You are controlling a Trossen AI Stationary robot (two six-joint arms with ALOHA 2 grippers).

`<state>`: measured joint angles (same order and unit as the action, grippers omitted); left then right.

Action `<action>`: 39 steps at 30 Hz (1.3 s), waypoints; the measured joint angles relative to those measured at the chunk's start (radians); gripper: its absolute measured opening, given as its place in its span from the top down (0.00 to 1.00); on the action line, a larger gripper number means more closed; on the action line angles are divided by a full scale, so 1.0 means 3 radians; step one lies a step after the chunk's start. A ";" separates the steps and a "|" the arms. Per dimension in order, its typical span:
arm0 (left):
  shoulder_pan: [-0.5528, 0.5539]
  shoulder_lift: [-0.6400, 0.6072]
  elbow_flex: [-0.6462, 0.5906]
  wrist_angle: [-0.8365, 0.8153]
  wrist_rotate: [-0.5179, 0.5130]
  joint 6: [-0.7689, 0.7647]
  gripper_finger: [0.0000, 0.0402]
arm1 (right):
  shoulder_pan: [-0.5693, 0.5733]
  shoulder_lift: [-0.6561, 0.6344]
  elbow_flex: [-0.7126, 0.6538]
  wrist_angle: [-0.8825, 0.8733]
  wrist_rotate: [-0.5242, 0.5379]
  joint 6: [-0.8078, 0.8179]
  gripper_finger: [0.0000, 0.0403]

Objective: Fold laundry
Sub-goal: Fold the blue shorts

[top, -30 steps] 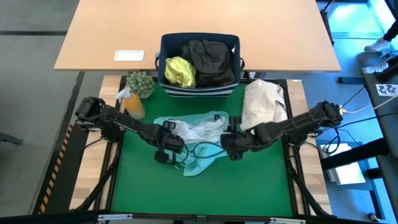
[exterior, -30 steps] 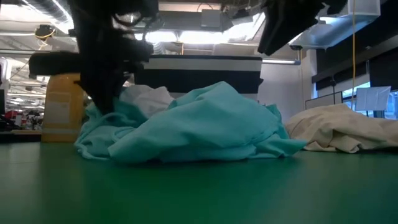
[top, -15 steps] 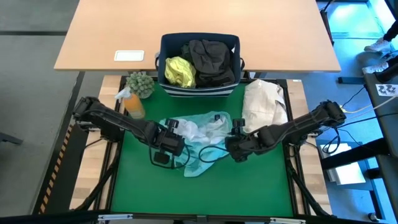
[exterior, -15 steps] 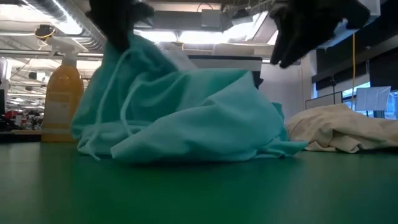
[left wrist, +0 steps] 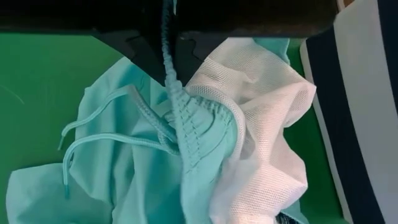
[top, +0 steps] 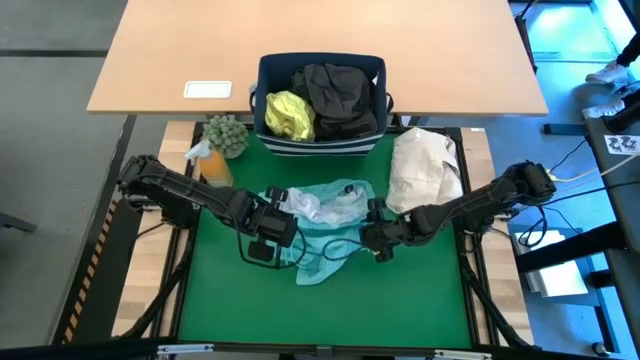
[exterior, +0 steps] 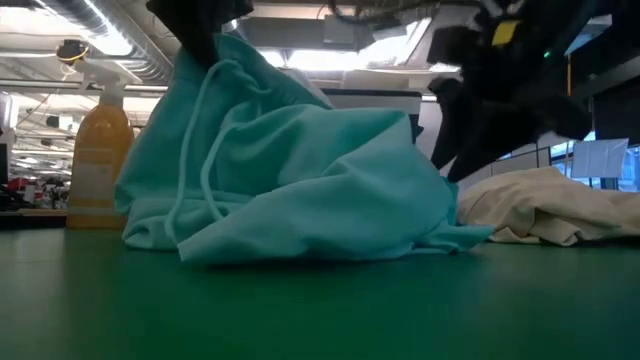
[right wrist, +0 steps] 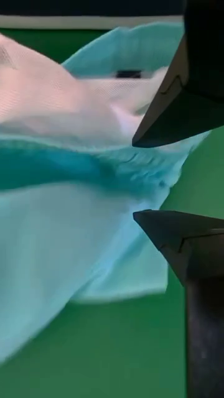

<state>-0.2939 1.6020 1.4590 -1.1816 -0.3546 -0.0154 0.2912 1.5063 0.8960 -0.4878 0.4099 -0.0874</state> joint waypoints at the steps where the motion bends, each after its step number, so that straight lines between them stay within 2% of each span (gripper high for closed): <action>1: 0.0000 0.0000 0.0000 0.0000 0.0000 0.0000 1.00 | -0.0048 0.0000 -0.0009 0.0022 0.0000 0.0000 0.57; 11: 0.0000 0.0000 -0.0003 -0.0055 0.0001 0.0000 1.00 | -0.0415 0.0013 -0.0027 0.0073 -0.0227 -0.0030 0.57; 25: 0.0000 0.0000 -0.0004 -0.0133 0.0004 -0.0004 1.00 | -0.0429 0.0013 -0.0027 0.0050 -0.0322 -0.0114 0.57; 30: 0.0000 0.0000 -0.0004 -0.0199 0.0004 -0.0020 1.00 | -0.0429 0.0013 -0.0027 0.0049 -0.0293 -0.0155 0.68; 36: 0.0000 0.0000 -0.0004 -0.0224 0.0034 -0.0030 1.00 | -0.0427 0.0011 0.0015 -0.0129 -0.0205 -0.0175 0.96; 39: 0.0000 0.0000 -0.0004 -0.0224 0.0162 -0.0075 1.00 | -0.0423 0.0009 0.0129 -0.0333 -0.0031 -0.0128 0.96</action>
<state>-0.2939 1.6020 1.4578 -1.2488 -0.3061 -0.0379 0.1643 1.5089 0.9348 -0.5878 0.4007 -0.1258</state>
